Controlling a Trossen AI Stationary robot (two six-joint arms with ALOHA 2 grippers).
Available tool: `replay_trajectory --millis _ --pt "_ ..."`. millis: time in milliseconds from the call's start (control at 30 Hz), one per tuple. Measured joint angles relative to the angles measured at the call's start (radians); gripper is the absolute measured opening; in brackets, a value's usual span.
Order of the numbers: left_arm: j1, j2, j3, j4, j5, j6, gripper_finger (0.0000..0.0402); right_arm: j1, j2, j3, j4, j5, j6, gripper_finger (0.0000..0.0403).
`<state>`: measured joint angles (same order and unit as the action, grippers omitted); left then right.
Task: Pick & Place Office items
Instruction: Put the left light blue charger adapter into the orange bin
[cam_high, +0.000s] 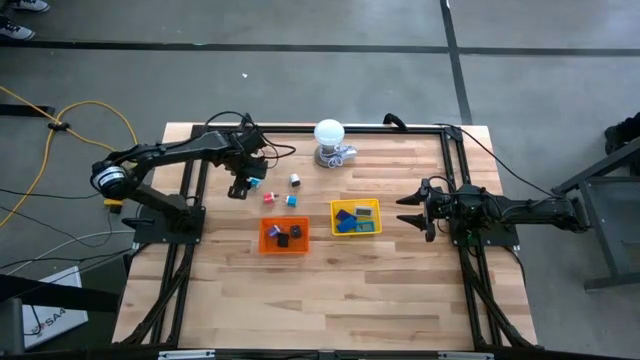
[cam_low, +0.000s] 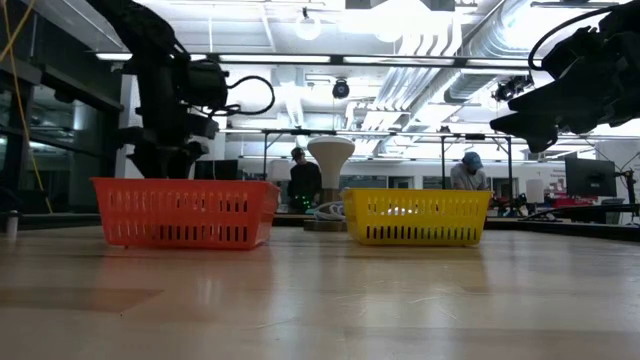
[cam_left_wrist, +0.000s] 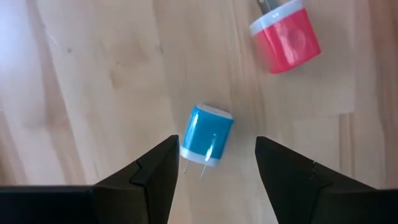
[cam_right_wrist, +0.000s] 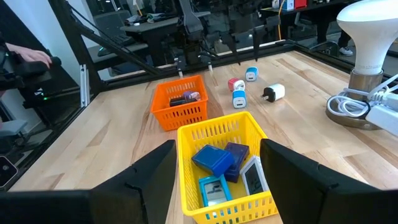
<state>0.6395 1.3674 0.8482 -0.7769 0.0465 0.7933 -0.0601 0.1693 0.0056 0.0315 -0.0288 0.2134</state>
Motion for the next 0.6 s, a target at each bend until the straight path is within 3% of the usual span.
replay_trajectory --millis 600 --pt "0.014 0.125 0.000 0.053 -0.024 0.040 0.0203 0.000 0.000 0.000 0.000 0.000 0.000 0.0220"
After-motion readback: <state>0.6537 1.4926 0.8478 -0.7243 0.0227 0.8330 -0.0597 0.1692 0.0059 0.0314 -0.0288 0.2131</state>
